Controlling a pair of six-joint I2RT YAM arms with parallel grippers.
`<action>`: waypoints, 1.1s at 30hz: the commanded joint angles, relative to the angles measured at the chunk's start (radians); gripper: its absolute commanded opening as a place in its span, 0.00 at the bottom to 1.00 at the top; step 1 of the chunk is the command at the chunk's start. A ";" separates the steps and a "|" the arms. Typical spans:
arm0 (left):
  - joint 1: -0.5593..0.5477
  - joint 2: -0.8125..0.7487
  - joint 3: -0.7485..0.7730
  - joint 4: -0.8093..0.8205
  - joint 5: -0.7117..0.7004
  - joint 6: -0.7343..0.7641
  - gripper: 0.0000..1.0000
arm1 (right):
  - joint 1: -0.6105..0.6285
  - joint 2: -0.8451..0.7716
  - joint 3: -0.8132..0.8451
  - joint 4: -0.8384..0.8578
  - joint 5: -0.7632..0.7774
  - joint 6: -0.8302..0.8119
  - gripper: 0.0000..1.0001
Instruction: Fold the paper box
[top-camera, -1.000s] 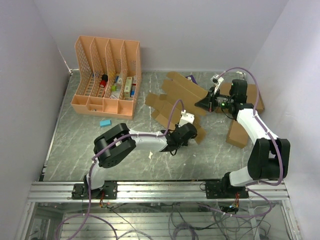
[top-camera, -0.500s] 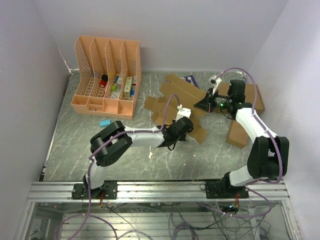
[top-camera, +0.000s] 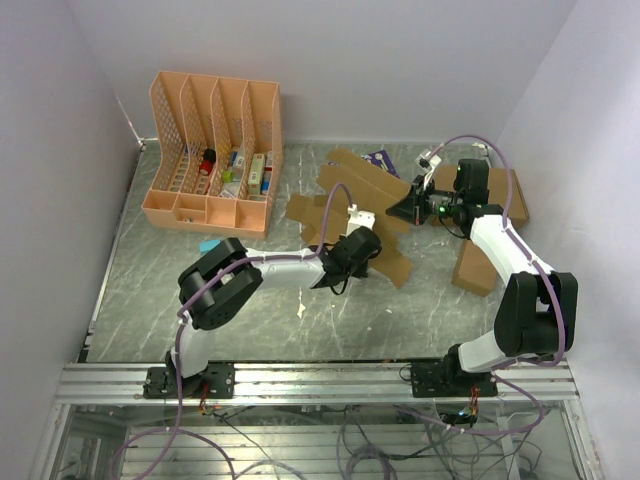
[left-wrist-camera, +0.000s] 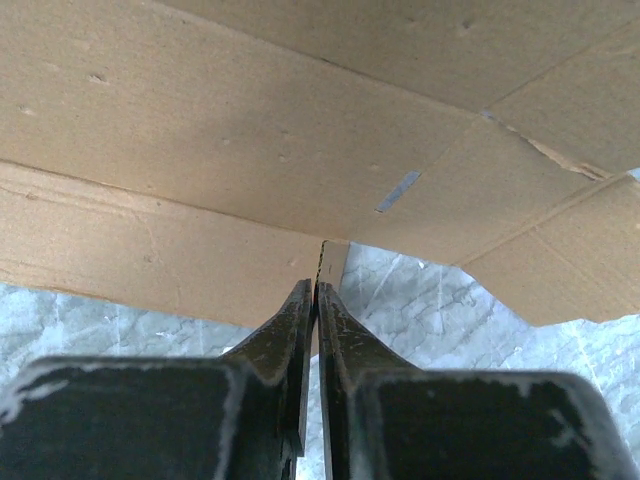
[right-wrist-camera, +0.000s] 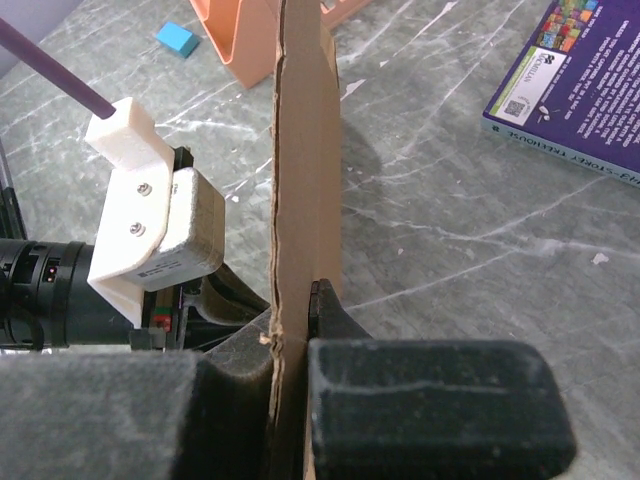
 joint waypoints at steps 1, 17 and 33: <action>0.016 -0.005 0.019 -0.018 0.000 -0.023 0.16 | 0.003 0.006 0.026 -0.012 0.002 -0.012 0.00; 0.020 -0.330 -0.260 0.393 0.165 -0.077 0.36 | 0.015 -0.011 0.002 0.032 0.010 0.034 0.00; -0.206 -0.145 -0.042 0.233 -0.435 -0.224 0.71 | 0.105 -0.014 -0.015 0.090 0.139 0.121 0.00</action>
